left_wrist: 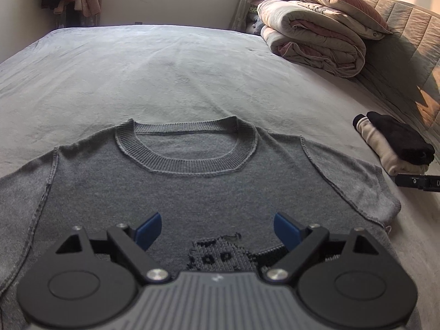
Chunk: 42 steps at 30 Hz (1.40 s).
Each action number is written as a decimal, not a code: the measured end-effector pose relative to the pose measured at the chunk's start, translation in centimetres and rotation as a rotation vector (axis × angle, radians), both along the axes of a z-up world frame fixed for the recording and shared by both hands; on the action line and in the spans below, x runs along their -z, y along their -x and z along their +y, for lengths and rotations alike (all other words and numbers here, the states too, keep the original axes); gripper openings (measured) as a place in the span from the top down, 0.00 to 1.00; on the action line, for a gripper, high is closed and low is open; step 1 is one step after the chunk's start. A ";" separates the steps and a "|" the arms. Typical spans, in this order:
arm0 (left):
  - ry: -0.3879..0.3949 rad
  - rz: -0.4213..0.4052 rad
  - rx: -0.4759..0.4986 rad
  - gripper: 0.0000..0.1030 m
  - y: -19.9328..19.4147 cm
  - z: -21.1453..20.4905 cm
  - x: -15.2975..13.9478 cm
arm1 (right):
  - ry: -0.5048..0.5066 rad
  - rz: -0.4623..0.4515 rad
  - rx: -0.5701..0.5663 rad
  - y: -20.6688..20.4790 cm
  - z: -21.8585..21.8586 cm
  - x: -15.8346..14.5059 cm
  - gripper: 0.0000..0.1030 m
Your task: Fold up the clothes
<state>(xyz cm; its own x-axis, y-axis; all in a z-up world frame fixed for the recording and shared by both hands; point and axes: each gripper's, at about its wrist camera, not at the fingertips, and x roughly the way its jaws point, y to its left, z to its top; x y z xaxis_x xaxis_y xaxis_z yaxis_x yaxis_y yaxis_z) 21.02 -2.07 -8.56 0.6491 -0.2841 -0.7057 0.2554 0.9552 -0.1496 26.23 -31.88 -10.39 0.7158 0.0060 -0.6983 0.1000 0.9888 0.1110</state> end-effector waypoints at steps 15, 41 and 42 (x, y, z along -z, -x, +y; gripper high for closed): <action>-0.005 0.011 -0.028 0.13 0.1 0.2 0.8 | -0.169 0.168 0.105 -0.5 -1.7 2.5 0.38; 0.360 0.250 -0.004 0.28 -2.2 2.5 2.0 | -0.117 -0.018 -0.185 -1.9 7.8 0.4 0.87; 0.383 0.260 0.008 0.33 -2.4 2.4 2.0 | -0.103 -0.014 -0.226 -1.8 8.6 0.6 0.88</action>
<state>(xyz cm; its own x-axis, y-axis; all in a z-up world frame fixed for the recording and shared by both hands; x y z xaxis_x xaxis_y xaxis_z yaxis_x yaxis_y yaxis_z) 23.45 0.33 -10.59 0.4610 -0.5606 -0.6880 0.1702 0.8167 -0.5514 28.03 -23.27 -11.02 0.6978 0.2374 -0.6758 -0.1247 0.9693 0.2118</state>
